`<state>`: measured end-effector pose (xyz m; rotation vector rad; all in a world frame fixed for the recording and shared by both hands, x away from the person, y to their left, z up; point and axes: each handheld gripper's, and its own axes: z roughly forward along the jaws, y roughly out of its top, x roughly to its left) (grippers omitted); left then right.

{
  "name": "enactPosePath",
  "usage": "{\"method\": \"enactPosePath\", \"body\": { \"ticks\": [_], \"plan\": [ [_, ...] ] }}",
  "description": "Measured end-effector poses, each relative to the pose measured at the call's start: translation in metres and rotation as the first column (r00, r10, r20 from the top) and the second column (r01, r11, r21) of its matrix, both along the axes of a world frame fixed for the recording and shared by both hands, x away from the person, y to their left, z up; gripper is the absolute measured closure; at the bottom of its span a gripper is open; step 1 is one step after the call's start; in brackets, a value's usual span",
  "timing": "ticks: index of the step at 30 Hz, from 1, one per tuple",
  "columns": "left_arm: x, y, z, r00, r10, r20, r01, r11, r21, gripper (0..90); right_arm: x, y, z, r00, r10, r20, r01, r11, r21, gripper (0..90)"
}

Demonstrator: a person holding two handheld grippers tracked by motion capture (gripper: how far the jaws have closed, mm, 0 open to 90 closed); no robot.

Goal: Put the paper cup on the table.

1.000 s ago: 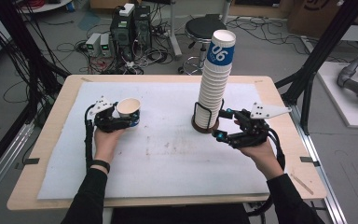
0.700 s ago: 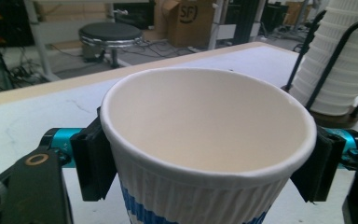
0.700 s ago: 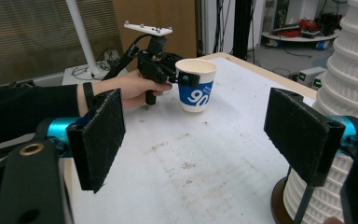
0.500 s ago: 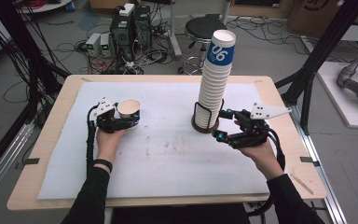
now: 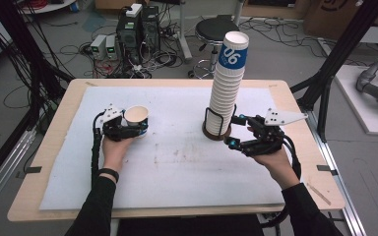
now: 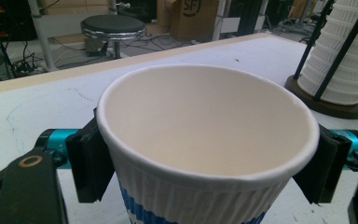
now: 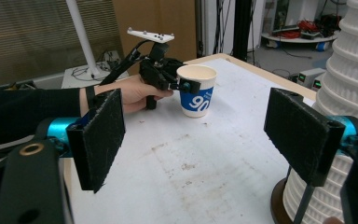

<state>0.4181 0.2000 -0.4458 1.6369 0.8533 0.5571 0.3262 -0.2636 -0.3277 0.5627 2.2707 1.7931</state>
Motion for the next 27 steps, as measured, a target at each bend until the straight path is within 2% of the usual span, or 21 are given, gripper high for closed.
{"method": "enactPosePath", "body": {
  "ticks": [10,17,20,23,27],
  "plan": [
    [-0.002,-0.0009,-0.0006,0.9993,0.005,-0.037,-0.004,0.9998,0.018,17.1,0.0012,0.0006,0.0006,1.0,-0.001,0.0,0.001,1.0,0.007,20.8],
    [-0.0033,-0.0043,0.0005,0.9981,0.023,-0.056,-0.021,0.9988,0.044,7.0,0.0015,0.0013,0.0006,1.0,0.003,-0.001,-0.003,1.0,0.004,20.8],
    [-0.0043,-0.0059,0.0014,0.9976,0.024,-0.064,-0.021,0.9983,0.054,6.0,0.0014,0.0014,0.0007,1.0,0.003,-0.001,-0.003,1.0,0.005,20.8],
    [-0.0061,-0.0068,0.0037,0.9958,0.047,-0.079,-0.042,0.9968,0.068,1.7,0.0017,0.0014,0.0008,1.0,0.005,0.001,-0.005,1.0,0.006,20.8],
    [-0.0095,-0.0055,0.0076,0.9938,0.068,-0.088,-0.062,0.9953,0.074,1.7,0.0022,0.0017,0.0013,1.0,0.007,0.004,-0.007,1.0,0.008,20.8]
  ]
}}
